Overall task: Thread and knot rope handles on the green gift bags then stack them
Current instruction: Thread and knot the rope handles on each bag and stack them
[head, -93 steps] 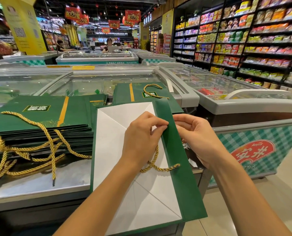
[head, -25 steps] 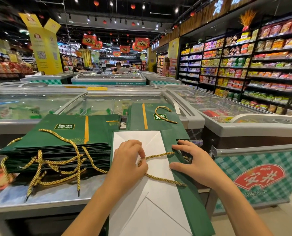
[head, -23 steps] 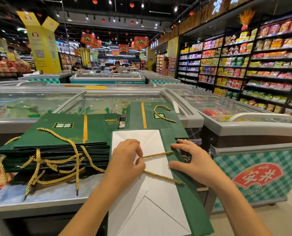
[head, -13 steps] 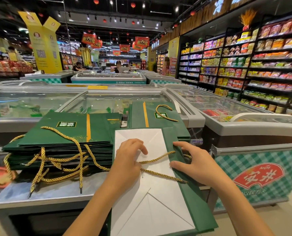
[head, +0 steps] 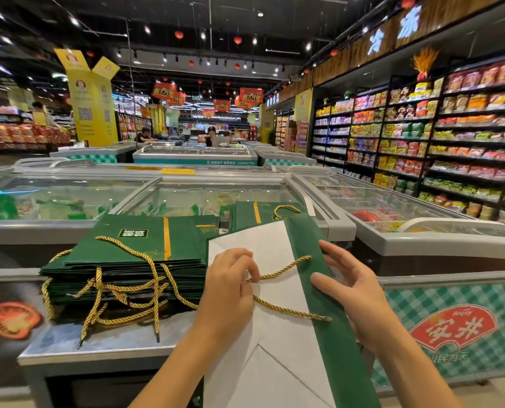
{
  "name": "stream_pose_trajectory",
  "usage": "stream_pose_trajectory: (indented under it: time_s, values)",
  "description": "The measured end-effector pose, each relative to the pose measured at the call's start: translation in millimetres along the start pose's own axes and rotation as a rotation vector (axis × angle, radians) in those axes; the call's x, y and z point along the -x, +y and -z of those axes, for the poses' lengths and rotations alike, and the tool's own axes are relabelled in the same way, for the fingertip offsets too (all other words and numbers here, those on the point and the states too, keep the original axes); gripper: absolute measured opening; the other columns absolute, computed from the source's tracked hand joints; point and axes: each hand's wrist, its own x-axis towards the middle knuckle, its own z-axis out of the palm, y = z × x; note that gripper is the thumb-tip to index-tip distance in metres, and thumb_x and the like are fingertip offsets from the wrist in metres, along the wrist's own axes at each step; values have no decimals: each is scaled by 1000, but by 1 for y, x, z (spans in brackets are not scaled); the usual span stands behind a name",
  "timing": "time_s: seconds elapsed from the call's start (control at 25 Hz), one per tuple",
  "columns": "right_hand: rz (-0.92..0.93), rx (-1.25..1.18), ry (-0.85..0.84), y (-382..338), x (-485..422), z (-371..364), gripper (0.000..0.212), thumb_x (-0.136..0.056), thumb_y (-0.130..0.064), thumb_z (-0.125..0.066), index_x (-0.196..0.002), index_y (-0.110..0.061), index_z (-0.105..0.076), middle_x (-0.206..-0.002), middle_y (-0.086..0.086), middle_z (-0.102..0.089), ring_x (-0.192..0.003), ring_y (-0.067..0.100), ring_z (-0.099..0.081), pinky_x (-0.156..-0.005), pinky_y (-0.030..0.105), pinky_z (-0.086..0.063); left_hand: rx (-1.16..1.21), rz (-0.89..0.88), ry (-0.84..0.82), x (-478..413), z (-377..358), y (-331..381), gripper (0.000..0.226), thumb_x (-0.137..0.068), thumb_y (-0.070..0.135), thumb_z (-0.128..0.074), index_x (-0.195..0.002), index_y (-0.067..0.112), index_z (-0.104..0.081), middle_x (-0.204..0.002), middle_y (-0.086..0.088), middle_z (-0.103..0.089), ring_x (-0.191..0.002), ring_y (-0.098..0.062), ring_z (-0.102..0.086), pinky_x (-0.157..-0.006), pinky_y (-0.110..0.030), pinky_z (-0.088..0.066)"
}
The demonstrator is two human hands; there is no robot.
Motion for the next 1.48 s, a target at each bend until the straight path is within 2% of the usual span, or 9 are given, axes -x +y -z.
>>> stream_pose_trajectory:
  time_s: [0.12, 0.24, 0.4, 0.56, 0.68, 0.76, 0.92, 1.08, 1.48]
  values:
    - [79, -108, 92, -28, 2, -17, 45, -87, 1, -72, -123, -25, -70, -118, -1, -75, -103, 15, -74, -74, 23, -60, 4, 10, 26, -13, 22, 24, 33, -79, -5, -51, -83, 27, -56, -92, 13, -52, -92, -5, -51, -71, -28, -44]
    - [193, -125, 145, -66, 7, -39, 38, -87, 0, -72, -118, -22, -72, -109, -2, -77, -92, 14, -76, -71, 25, -61, 88, 108, -71, -23, 51, 56, 13, -86, 34, -50, -92, 33, -60, -92, 15, -62, -85, -3, -60, -71, -34, -53]
    - [366, -78, 65, -101, 18, -77, 32, -90, -13, -72, -119, -27, -69, -111, -7, -74, -101, 11, -72, -83, 29, -60, 550, 219, -303, -26, 77, 97, 68, -75, 89, -43, -118, 40, -61, -117, 18, -66, -105, 0, -64, -75, -34, -61]
    - [433, 152, 31, -90, 11, -109, 29, -92, -15, -71, -118, -28, -69, -110, -12, -72, -101, 6, -69, -83, 25, -57, 1180, 479, -407, -22, 100, 110, 61, -79, 69, -55, -116, 24, -74, -113, -8, -74, -97, -25, -74, -75, -39, -62]
    - [376, 109, 23, -72, 2, -112, 31, -93, 4, -60, -112, -18, -71, -106, -5, -74, -96, 11, -72, -80, 23, -58, 1195, 633, -307, -14, 99, 91, 20, -76, 23, -75, -95, 18, -78, -91, -15, -74, -73, -29, -73, -64, -41, -61]
    - [326, 116, -7, -61, -4, -108, 32, -92, 9, -58, -111, -14, -71, -105, -2, -75, -98, 10, -73, -89, 25, -59, 1144, 742, -238, -10, 94, 76, 30, -73, 5, -72, -103, 10, -72, -89, -18, -72, -69, -31, -71, -63, -42, -61]
    - [351, 417, 87, -40, -9, -81, 33, -91, -1, -65, -114, -24, -70, -101, -10, -71, -95, -1, -66, -92, 20, -54, 1149, 871, -197, -6, 90, 57, 34, -85, 7, -61, -118, 3, -63, -102, -23, -73, -79, -36, -71, -76, -49, -60]
    - [190, 834, 157, -19, -1, -46, 47, -89, -43, -70, -133, -33, -57, -132, -10, -53, -126, 11, -45, -102, 29, -37, 1141, 941, -151, -11, 89, 41, 27, -90, 5, -58, -117, 3, -61, -89, -20, -74, -65, -32, -71, -55, -40, -60]
    - [-52, 635, 155, -24, -44, -17, 78, -72, -41, -90, -141, -24, -56, -116, -12, -57, -90, -9, -54, -73, 12, -42, 824, 908, -158, -70, 58, 10, 24, -98, 10, -60, -121, 5, -60, -93, -18, -76, -72, -29, -71, -66, -41, -62]
